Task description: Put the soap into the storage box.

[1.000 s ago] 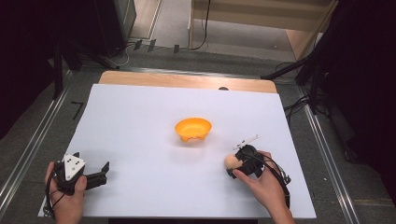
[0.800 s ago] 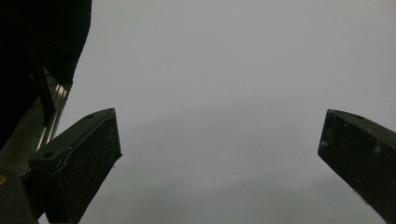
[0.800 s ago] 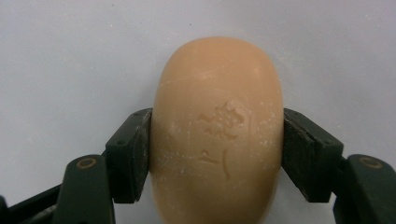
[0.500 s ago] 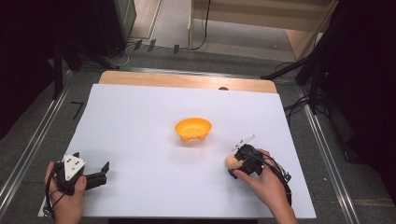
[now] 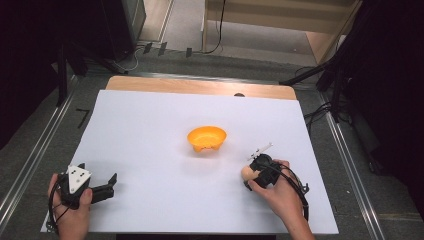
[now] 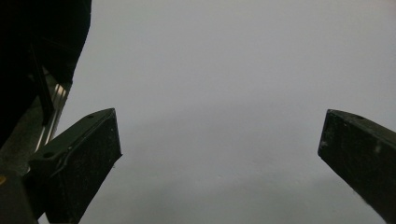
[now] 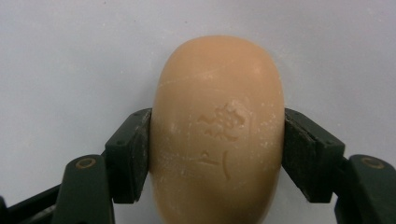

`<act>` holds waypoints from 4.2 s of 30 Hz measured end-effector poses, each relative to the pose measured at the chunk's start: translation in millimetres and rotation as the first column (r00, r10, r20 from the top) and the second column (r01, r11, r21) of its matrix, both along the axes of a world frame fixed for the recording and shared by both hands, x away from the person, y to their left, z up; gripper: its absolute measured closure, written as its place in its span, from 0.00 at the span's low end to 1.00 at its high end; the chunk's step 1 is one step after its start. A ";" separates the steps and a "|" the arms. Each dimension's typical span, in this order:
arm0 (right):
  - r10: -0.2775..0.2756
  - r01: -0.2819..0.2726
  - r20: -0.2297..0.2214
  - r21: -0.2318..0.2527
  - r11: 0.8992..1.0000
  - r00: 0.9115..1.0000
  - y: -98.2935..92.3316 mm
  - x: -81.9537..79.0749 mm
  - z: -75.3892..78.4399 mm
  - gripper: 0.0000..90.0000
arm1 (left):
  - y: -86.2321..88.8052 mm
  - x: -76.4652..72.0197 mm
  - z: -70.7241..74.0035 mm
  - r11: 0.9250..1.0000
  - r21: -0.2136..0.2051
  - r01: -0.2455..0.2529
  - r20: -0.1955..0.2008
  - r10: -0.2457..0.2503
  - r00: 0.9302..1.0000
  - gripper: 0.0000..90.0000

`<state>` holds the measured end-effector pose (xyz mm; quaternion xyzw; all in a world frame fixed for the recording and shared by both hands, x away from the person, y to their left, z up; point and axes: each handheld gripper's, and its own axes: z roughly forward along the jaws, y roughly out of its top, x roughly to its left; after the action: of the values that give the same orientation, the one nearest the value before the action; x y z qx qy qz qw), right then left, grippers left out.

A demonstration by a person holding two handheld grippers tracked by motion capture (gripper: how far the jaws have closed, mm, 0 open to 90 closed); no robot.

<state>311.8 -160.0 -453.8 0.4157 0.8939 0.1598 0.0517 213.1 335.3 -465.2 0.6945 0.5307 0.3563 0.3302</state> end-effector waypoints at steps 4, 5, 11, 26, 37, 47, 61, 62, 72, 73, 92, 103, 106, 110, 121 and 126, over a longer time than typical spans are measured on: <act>0.021 -0.021 0.015 0.014 1.000 1.000 -2.3 -1.5 -1.2 0.35 | -0.1 -0.1 -0.1 1.000 0.001 0.001 0.003 -0.001 1.000 0.00; 0.017 -0.018 0.013 0.017 1.000 1.000 -2.5 -1.2 -1.1 0.35 | 0.0 -0.2 0.0 1.000 -0.001 0.000 0.001 0.000 1.000 0.00; 0.030 -0.030 0.020 0.012 0.999 0.999 -2.1 -1.4 -0.7 0.36 | 0.0 -0.2 0.0 1.000 -0.001 0.000 0.002 0.000 1.000 0.00; 0.115 -0.118 0.049 0.059 0.991 0.992 -11.3 4.5 18.7 0.36 | 0.7 -0.5 0.1 1.000 -0.009 0.000 0.008 0.000 1.000 0.00; 0.212 -0.216 0.071 0.047 0.975 0.975 -5.5 16.6 28.8 0.36 | 2.2 -0.7 0.5 1.000 -0.021 -0.002 0.007 0.002 1.000 0.00; 0.287 -0.288 0.086 -0.006 0.958 0.954 1.4 28.6 38.2 0.36 | 6.2 -0.4 0.9 0.998 -0.059 -0.003 0.007 0.004 1.000 0.00; 0.425 -0.428 0.121 -0.004 0.904 0.897 18.7 45.8 52.7 0.36 | 7.7 -0.5 1.1 0.997 -0.073 -0.004 0.008 0.004 1.000 0.00; 0.434 -0.438 0.124 0.000 0.899 0.892 20.1 47.3 53.9 0.36 | 7.6 -0.5 1.0 0.997 -0.073 -0.003 0.009 0.003 1.000 0.00; 0.514 -0.520 0.159 -0.010 0.854 0.843 36.9 61.2 66.5 0.36 | 7.2 -0.7 1.0 0.997 -0.072 0.000 0.010 0.001 1.000 0.00; 0.520 -0.525 0.158 -0.014 0.851 0.839 39.1 62.5 67.3 0.36 | 7.2 -0.7 1.0 0.997 -0.072 0.000 0.009 0.001 1.000 0.00; 0.621 -0.625 0.175 -0.042 0.780 0.764 73.3 87.4 74.5 0.36 | 7.4 -1.0 1.0 0.997 -0.074 0.004 0.010 -0.004 1.000 0.00; 0.676 -0.674 0.184 -0.082 0.734 0.714 95.5 97.9 78.0 0.36 | 7.4 -1.4 1.1 0.997 -0.072 0.009 0.013 -0.008 1.000 0.00; 0.693 -0.690 0.185 -0.092 0.718 0.696 101.2 102.2 77.8 0.36 | 7.4 -1.4 1.1 0.997 -0.072 0.009 0.014 -0.008 1.000 0.00; 0.713 -0.712 0.190 -0.088 0.697 0.675 107.5 107.6 76.9 0.36 | 7.2 -1.5 1.0 0.997 -0.072 0.011 0.017 -0.010 1.000 0.00; 0.731 -0.728 0.155 -0.090 0.680 0.664 119.8 120.6 70.5 0.36 | 7.4 -1.9 1.1 0.997 -0.076 0.012 0.019 -0.011 1.000 0.00; 0.734 -0.731 0.125 -0.076 0.678 0.668 120.7 127.2 65.2 0.36 | 7.2 -2.0 1.1 0.997 -0.076 0.013 0.020 -0.011 1.000 0.00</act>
<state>439.0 -39.3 -388.7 0.0091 0.9807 0.1881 0.0522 211.1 342.5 -464.2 0.6811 0.5364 0.3408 0.3636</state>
